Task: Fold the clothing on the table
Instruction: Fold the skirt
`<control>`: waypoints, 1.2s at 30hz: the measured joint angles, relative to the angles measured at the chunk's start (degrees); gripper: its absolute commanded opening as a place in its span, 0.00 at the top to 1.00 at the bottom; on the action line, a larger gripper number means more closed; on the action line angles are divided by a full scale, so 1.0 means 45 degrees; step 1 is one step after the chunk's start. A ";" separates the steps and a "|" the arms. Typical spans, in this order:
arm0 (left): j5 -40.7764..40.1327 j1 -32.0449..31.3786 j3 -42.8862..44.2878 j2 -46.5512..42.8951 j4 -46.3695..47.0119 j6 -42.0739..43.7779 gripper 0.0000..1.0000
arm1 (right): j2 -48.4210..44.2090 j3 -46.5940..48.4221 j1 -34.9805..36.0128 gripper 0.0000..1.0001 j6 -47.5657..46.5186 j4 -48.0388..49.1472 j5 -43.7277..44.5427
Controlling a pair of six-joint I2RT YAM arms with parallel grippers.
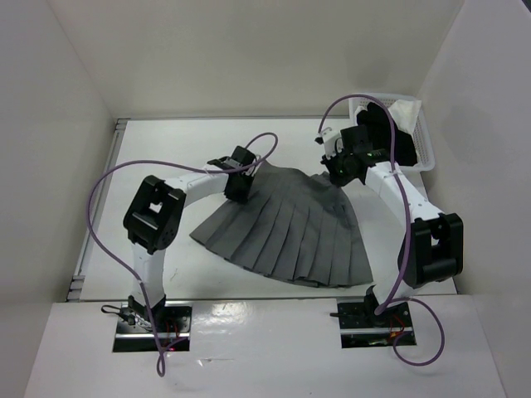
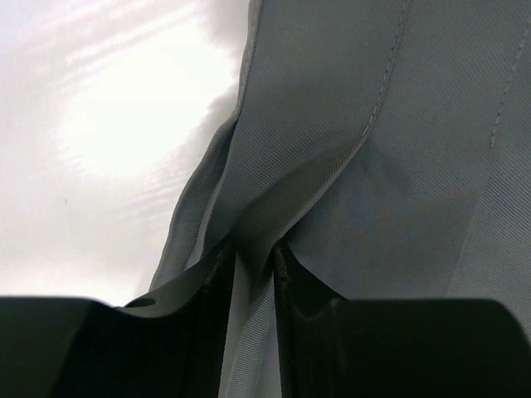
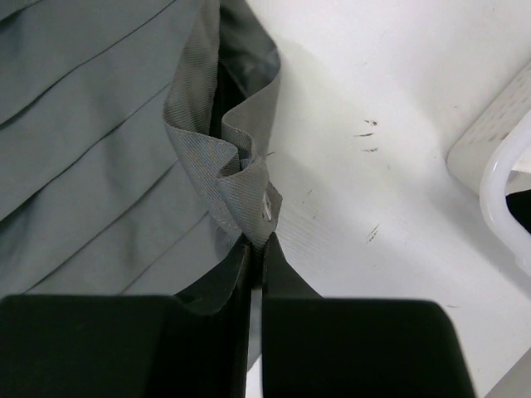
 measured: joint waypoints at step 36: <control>0.8510 0.3298 0.6669 0.3993 -0.3968 0.5353 0.18 | -0.0287 0.0296 -0.0214 1.00 0.0010 -0.0539 0.0374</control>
